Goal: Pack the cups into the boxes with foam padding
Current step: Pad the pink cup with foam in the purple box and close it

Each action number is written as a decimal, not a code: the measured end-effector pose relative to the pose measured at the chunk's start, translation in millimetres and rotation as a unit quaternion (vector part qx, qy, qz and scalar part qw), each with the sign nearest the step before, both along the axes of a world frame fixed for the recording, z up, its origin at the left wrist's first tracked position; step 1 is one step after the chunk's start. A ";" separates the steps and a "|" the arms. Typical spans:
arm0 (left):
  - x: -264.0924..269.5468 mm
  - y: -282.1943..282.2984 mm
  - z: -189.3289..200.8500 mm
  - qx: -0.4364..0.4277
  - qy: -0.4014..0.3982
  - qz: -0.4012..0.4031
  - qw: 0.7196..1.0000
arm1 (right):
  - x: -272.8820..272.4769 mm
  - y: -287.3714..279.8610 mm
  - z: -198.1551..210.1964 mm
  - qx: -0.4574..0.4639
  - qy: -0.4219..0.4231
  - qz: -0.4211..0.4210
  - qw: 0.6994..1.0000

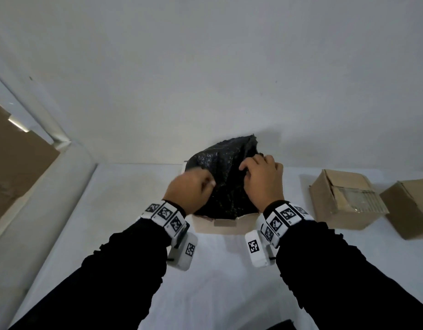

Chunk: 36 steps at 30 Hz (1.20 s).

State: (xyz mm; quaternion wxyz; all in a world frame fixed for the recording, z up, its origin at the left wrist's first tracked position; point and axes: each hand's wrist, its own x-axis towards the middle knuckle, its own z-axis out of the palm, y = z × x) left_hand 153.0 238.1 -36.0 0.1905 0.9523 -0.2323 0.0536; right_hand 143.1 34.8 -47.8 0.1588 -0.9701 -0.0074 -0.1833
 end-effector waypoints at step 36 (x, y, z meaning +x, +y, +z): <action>40.2 -19.1 -35.5 0.326 -0.033 -0.037 0.944 | 24.4 12.8 -31.7 -0.235 0.222 0.141 0.936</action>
